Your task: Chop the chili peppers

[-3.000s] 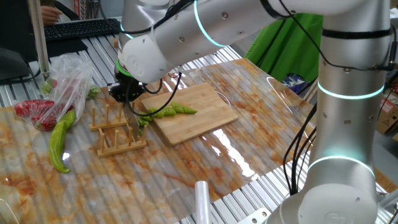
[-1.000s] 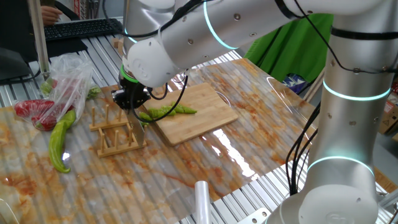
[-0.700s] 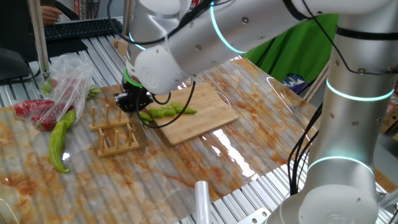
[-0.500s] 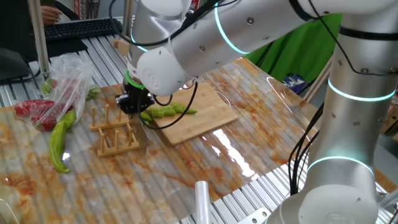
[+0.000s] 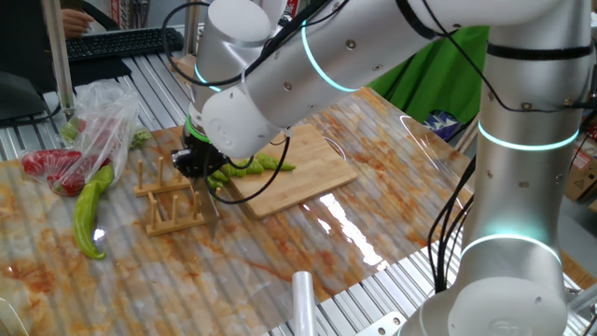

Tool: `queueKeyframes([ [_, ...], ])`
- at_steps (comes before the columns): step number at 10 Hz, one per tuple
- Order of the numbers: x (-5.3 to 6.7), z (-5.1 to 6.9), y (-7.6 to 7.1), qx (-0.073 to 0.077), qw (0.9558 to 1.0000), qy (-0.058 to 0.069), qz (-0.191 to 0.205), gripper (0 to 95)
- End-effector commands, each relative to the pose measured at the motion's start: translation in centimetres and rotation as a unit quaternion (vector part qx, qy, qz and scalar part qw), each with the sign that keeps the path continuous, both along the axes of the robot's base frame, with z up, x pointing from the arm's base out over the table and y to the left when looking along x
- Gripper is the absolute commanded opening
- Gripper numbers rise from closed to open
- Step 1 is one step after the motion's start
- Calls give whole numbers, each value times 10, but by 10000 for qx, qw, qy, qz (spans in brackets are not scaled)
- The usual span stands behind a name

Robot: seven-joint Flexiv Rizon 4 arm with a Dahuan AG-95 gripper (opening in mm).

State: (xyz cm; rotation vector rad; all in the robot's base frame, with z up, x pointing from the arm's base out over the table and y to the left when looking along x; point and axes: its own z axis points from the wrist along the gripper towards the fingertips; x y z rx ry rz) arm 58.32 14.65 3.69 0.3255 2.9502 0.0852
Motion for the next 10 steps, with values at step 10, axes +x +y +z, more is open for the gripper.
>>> queueKeyframes([
  [10,-9,42,2,-66,9993,316,-174,380],
])
